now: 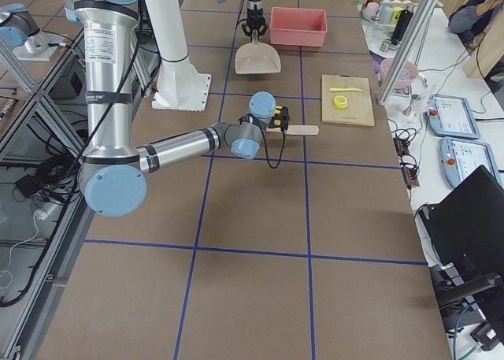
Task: Sweep and dump trash into bin
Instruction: 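Move the dustpan beside the corn with the left gripper while the right brings the brush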
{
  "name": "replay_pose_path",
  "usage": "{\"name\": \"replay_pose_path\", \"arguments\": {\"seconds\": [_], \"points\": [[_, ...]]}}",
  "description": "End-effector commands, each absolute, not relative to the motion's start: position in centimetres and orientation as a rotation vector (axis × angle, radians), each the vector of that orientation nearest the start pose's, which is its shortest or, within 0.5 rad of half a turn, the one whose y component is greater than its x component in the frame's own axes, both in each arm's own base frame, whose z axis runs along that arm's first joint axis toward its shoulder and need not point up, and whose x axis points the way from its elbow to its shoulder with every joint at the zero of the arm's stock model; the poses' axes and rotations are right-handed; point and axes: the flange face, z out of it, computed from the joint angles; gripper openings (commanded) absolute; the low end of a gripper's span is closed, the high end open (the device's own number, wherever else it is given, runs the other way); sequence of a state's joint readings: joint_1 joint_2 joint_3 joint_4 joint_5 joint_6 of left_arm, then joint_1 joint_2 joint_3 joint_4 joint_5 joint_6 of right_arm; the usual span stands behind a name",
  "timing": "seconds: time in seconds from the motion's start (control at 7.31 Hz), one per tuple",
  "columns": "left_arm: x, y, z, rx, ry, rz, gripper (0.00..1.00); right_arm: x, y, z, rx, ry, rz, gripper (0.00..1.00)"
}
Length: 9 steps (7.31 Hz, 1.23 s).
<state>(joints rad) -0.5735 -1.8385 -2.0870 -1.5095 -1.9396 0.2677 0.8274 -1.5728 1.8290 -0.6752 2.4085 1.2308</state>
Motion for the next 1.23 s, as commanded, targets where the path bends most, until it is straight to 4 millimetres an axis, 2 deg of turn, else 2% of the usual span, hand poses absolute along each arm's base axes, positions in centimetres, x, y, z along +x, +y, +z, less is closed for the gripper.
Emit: {"name": "replay_pose_path", "arguments": {"seconds": [0.0,0.14,0.27,0.41,0.55,0.82,0.96,1.09], "points": [[42.4,-43.1,26.0,0.55,0.569,1.359,0.0,-30.4,-36.7,42.7,-0.032,-1.333,-0.062,0.0],[44.4,-44.7,26.2,0.524,0.559,1.357,0.0,-30.1,-36.3,45.1,-0.033,-1.337,-0.066,0.0],[47.2,-46.5,25.5,0.501,0.555,1.363,0.0,-29.9,-35.6,46.1,-0.029,-1.365,-0.07,0.0],[49.1,-47.6,24.8,0.488,0.552,1.368,0.0,-29.2,-34.9,47.0,-0.029,-1.371,-0.068,0.0],[49.7,-47.8,23.8,0.496,0.56,1.369,0.0,-29.2,-34.6,47.1,-0.047,-1.371,-0.062,0.0],[50.4,-48.1,21.2,0.524,0.571,1.373,0.0,-29.2,-34.2,46.0,-0.093,-1.384,-0.006,0.0],[51.2,-47.3,20.8,0.521,0.58,1.377,0.0,-28.9,-33.9,45.8,-0.118,-1.383,0.027,0.0],[53.6,-44.9,20.6,0.511,0.592,1.421,0.0,-28.9,-33.7,45.2,-0.132,-1.391,0.048,0.0]]}}
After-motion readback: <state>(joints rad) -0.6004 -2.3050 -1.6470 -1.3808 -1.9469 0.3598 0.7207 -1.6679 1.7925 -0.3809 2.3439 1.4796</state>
